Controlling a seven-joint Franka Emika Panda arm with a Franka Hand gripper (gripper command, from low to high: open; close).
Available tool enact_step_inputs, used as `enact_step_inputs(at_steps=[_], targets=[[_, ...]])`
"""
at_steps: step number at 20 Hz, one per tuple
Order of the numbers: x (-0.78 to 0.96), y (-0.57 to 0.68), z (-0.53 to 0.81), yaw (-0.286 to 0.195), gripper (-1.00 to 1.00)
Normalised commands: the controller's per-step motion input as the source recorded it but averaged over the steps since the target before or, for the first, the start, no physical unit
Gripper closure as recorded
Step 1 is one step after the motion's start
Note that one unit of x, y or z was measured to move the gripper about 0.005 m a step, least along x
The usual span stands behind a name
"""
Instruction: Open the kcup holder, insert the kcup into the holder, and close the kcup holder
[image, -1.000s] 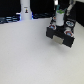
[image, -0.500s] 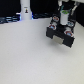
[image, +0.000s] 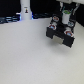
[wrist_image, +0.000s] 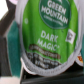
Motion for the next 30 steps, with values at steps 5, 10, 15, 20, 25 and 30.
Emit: enact_step_inputs(at_steps=[5, 10, 15, 20, 25, 30], targets=[[-0.18, 0.02, -0.29, 0.044, 1.00], [-0.14, 0.00, -0.27, 0.030, 1.00], [-0.01, -0.04, -0.25, 0.003, 1.00], [-0.01, -0.02, -0.29, 0.002, 1.00], [-0.10, 0.05, 0.16, 0.000, 1.00], [-0.34, 0.01, 0.25, -0.007, 1.00]])
